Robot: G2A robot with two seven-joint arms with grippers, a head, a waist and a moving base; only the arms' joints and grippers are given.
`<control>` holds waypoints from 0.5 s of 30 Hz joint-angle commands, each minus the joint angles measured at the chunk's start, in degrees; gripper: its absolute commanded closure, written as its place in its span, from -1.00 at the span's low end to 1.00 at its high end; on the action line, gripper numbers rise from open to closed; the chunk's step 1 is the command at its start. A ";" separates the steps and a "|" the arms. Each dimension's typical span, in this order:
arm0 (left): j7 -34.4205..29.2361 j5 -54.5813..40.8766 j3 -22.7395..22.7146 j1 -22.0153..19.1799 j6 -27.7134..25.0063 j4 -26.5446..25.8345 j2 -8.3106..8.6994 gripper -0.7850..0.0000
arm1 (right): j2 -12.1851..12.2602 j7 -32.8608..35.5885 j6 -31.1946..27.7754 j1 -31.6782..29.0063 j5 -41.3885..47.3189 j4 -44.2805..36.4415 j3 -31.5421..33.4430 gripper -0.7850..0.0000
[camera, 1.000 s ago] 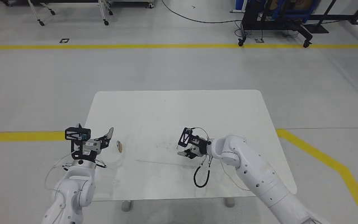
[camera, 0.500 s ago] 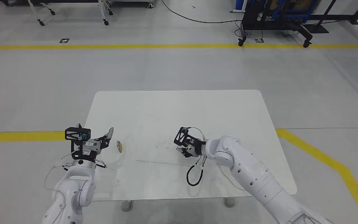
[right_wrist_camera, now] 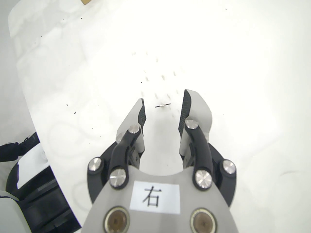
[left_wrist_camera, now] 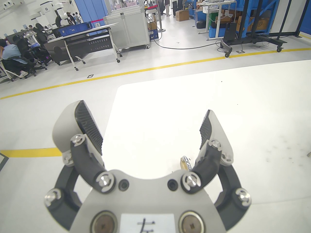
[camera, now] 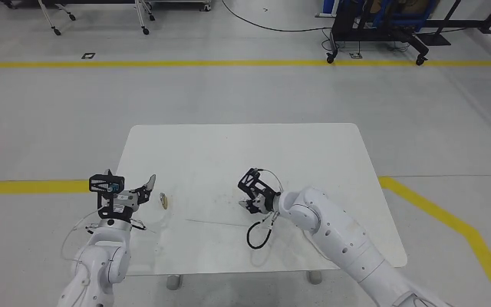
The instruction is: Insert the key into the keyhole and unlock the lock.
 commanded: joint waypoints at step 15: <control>0.00 0.00 0.00 0.00 0.00 0.00 0.00 -1.00 | -0.21 0.51 3.21 -0.41 1.64 -0.25 0.43 1.00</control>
